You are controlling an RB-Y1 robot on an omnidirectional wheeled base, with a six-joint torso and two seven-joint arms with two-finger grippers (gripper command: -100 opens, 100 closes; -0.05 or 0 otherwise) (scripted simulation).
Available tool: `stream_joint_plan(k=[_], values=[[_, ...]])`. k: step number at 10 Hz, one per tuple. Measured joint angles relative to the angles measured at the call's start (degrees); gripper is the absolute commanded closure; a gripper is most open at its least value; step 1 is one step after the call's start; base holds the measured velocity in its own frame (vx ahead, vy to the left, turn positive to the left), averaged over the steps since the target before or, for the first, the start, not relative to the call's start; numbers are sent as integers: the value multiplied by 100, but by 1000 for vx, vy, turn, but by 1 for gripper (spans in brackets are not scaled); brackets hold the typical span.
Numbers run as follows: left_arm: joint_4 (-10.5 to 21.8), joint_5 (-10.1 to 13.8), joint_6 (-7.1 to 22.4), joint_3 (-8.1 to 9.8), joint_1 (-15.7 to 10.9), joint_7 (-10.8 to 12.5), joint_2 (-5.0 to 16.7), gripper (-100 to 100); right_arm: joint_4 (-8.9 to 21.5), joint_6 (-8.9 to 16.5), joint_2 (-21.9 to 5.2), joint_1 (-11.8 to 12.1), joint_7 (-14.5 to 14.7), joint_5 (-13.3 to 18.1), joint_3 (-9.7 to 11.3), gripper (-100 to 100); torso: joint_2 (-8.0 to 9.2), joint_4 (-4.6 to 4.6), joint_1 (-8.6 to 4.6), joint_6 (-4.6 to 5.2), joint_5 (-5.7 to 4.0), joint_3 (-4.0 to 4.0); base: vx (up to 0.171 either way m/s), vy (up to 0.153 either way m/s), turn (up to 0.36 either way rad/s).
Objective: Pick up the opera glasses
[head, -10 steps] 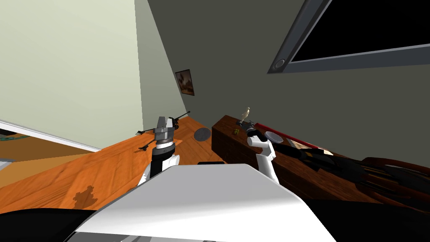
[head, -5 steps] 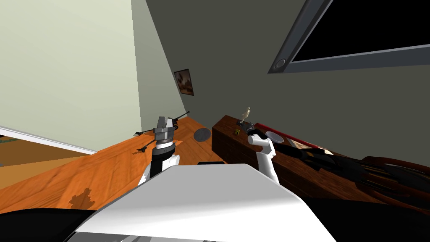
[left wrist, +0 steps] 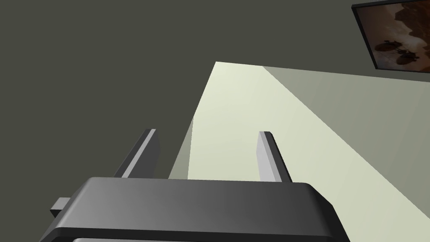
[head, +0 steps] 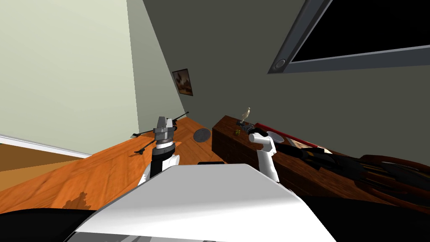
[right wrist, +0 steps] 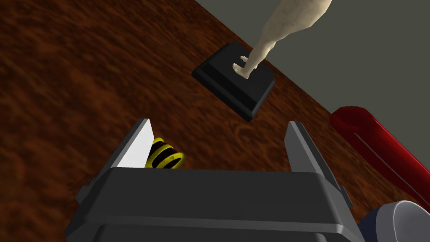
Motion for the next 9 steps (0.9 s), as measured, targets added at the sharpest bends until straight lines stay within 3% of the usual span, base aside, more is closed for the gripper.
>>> stream_joint_plan(k=[9], values=[[0, 0, 0, 0, 0, 0, 0, 0, 394, 1260, -127, -463, -1084, -285, -256, -100, 1, 0, 0, -1, 0, 0, 31, 29, -35]])
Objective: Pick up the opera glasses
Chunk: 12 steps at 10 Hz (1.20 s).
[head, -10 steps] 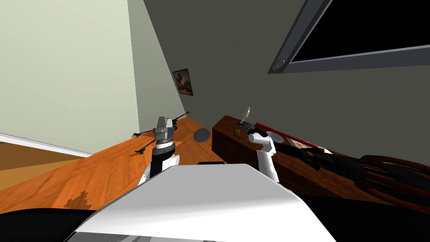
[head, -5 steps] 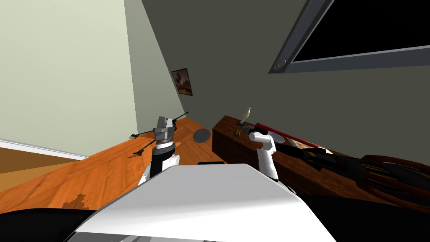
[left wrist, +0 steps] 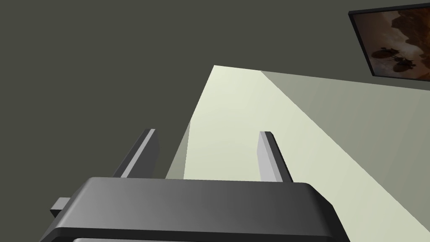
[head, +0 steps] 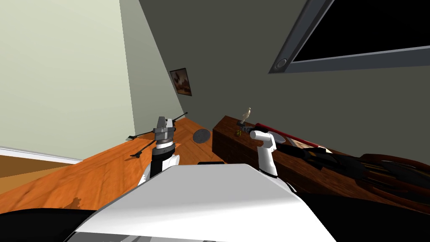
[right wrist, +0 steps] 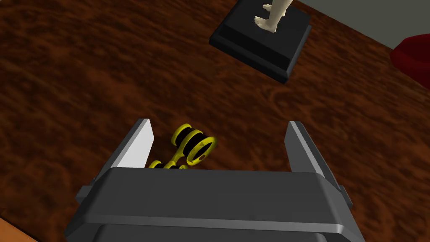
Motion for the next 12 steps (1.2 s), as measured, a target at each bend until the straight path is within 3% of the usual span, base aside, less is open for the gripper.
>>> stream_joint_plan(k=[12], values=[[0, 0, 0, 0, 0, 0, 0, 0, 695, 1897, -215, -659, -1666, -505, -361, -100, 0, 0, -7, 1, -2, 0, 28, 22, -33]])
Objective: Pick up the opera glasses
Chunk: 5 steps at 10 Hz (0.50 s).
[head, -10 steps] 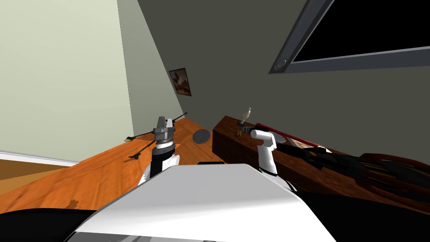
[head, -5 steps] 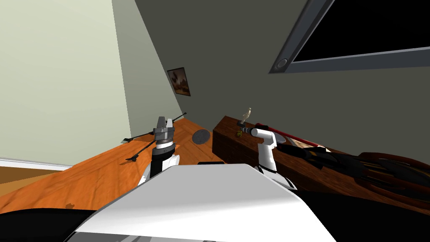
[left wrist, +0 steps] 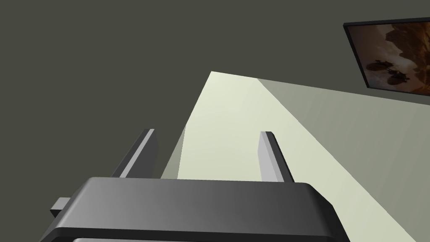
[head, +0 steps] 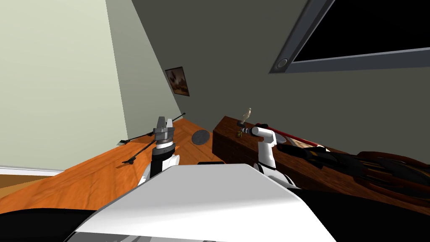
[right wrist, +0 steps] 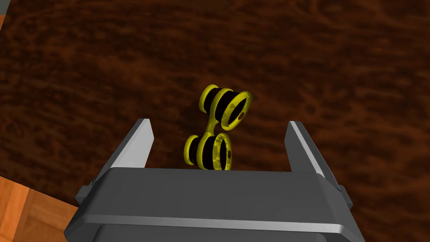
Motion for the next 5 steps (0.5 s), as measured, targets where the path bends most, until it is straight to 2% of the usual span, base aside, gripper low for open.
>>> stream_joint_plan(k=[5], values=[[0, 0, 0, 0, 0, 0, 0, 0, 328, 726, -80, -217, -537, -188, -89, -100, 2, 0, -5, 0, -1, 1, 27, 10, -27]])
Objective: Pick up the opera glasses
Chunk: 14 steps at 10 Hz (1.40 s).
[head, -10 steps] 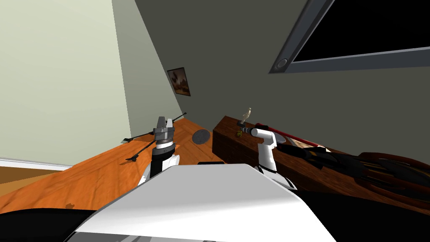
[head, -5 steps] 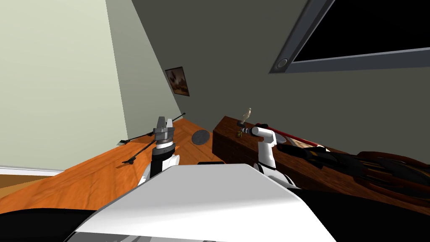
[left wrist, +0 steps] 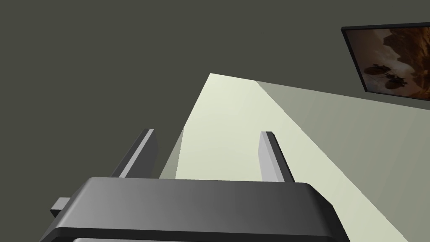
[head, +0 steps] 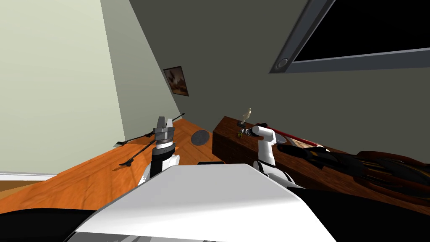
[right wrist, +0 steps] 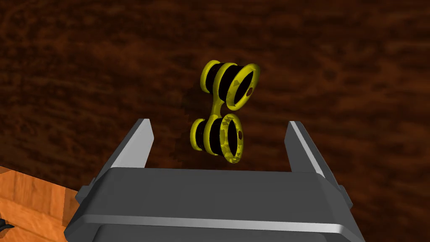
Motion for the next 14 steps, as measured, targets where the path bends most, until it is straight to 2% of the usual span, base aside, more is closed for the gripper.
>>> stream_joint_plan(k=[3, 5, 7, 8, 9, 12, 14], values=[[0, 0, 0, 0, 0, 0, 0, 0, 148, 383, -24, -112, -290, -87, -16, -100, -2, 0, -1, 0, 0, -1, 35, 3, -23], [0, 0, 0, 0, 0, 0, 0, 0, 259, 743, -29, -173, -559, -162, -13, -100, -10, -2, -4, 0, -1, -6, 59, -9, -18], [0, 0, 0, 0, 1, 0, 0, 0, 482, 975, -33, -198, -724, -224, 0, -100, -19, -4, -15, 0, -4, -11, 60, -27, -5], [0, 0, 0, 0, 0, 0, 0, 0, 497, 993, -30, -198, -741, -224, 4, 0, -8, -3, -11, 0, -3, -6, 7, -3, 1], [0, 0, 0, 0, 0, 0, 0, 0, 495, 991, -30, -198, -740, -224, 3, -100, 3, 0, -6, 0, -1, 1, -45, -1, 193], [0, 0, 0, -1, -2, 0, 0, 0, 1122, 641, -244, -385, -670, -112, -233, -100, 55, 12, -2, -2, 0, 31, -115, 0, 244], [0, 0, 0, 0, -2, 0, 0, 0, 1353, 544, -339, -402, -647, -87, -378, -100, 48, 11, -3, -1, -1, 28, -75, 3, 132]])
